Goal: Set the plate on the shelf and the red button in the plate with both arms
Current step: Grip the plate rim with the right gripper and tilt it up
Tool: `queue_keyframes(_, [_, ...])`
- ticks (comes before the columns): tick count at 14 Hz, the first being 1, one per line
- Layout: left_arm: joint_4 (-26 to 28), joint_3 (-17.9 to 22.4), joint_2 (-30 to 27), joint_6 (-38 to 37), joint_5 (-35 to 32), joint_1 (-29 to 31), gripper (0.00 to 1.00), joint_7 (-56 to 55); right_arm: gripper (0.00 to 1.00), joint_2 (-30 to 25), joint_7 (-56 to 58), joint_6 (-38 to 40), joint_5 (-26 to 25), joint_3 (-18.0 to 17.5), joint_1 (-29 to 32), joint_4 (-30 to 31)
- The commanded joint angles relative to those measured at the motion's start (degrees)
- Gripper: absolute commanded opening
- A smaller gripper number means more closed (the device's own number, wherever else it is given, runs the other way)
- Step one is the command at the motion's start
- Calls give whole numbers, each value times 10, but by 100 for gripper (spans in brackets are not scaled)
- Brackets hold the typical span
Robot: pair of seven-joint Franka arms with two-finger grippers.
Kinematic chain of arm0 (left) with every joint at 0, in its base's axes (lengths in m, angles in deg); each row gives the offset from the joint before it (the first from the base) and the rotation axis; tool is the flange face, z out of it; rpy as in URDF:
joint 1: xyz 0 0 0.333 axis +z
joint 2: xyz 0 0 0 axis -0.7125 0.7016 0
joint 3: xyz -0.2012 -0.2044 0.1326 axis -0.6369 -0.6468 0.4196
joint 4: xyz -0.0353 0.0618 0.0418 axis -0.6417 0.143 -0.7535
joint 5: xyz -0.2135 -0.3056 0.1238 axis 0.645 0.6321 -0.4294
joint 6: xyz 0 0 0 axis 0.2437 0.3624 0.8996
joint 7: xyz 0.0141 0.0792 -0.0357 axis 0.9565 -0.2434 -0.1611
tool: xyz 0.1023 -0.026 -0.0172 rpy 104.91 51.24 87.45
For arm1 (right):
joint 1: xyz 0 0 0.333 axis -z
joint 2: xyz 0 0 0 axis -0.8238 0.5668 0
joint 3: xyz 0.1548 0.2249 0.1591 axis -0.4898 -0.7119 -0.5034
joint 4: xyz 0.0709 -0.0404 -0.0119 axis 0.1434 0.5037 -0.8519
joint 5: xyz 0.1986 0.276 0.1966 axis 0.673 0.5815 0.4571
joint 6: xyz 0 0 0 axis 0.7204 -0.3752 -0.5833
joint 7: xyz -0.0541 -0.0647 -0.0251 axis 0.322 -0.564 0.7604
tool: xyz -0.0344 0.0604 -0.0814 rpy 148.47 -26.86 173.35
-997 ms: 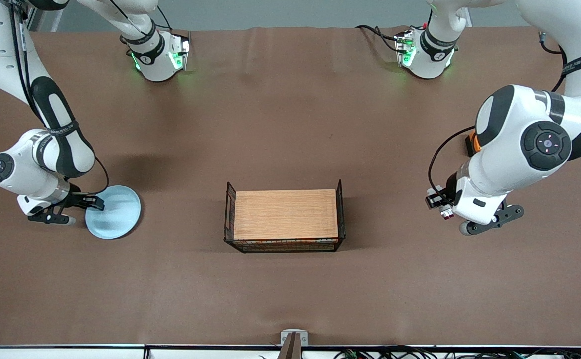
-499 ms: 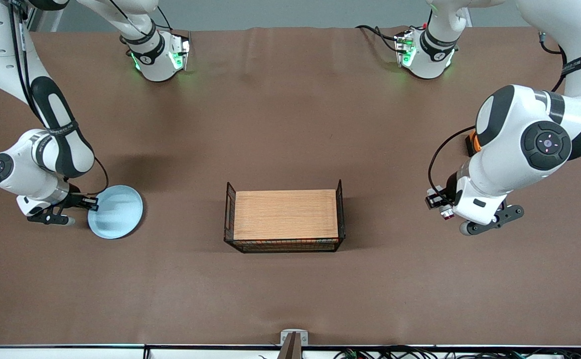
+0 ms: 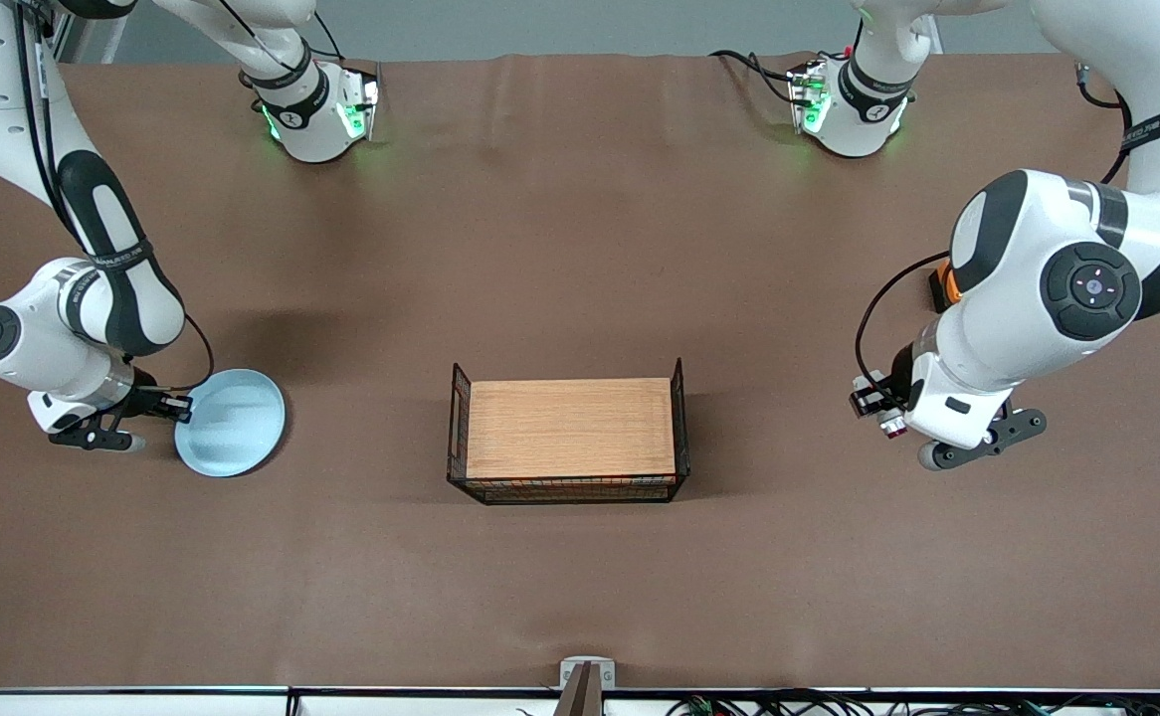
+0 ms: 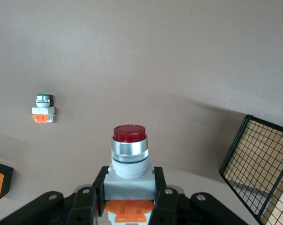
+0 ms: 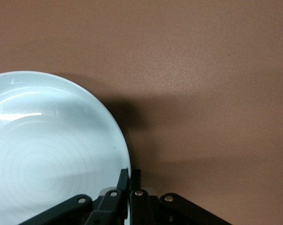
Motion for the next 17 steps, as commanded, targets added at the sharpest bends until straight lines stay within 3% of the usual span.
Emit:
queue_keyframes(1, [-7, 0, 2, -9, 6, -1, 32, -5, 2, 5, 11, 36, 6, -8, 10, -25])
queue_keyframes(5, [-6, 0, 3, -9, 6, 0, 32, -4, 1, -2, 8, 122, 7, -8, 7, -79])
queue_keyframes(11, [-6, 0, 8, -9, 6, 0, 32, -4, 0, -38, -52, 343, 53, -8, 3, -190])
queue_keyframes(14, [-6, 0, 10, -9, 6, 1, 32, -3, 0, -97, -154, 410, 54, -9, -18, -194])
queue_keyframes(17, [-6, 0, 11, -9, 6, 0, 32, -4, 0, -154, -335, 502, 54, -9, -64, -224])
